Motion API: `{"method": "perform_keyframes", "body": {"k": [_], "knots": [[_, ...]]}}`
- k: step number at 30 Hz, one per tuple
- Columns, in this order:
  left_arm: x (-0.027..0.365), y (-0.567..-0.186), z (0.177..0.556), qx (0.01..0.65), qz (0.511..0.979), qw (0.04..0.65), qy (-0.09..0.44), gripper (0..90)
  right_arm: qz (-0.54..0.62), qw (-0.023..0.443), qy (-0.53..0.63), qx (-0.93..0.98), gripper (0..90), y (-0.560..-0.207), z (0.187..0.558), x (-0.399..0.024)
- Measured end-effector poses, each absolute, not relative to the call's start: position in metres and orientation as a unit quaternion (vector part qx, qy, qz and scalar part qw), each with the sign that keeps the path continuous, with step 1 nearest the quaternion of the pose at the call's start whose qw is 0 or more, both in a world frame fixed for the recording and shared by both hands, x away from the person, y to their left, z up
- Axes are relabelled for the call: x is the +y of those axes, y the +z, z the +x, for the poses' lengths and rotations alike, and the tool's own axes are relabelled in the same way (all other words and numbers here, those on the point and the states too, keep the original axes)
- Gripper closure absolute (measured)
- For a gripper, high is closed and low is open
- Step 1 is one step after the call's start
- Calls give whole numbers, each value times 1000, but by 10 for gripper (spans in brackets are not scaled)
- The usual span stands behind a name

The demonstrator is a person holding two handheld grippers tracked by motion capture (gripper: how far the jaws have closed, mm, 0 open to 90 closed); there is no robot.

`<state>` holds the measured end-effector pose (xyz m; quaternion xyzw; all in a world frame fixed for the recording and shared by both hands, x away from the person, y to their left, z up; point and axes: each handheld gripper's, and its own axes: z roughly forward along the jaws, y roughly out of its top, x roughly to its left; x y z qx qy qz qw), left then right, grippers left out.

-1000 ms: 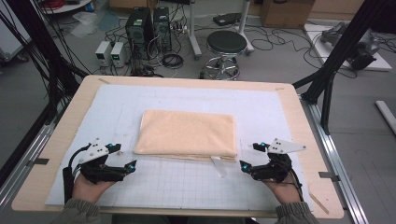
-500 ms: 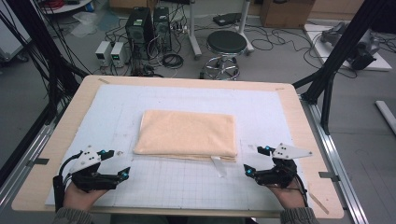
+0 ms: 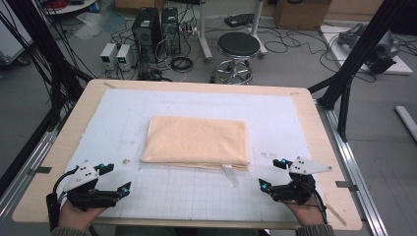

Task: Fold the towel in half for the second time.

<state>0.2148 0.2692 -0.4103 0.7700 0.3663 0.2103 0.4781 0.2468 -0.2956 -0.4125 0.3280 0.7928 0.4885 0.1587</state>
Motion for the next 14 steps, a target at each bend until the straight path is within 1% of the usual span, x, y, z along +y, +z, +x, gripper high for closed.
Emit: {"method": "perform_keyframes", "body": {"k": [14], "knots": [[269, -411, 213, 362, 772, 479, 209, 139, 328, 158, 484, 796, 122, -416, 245, -294]]}}
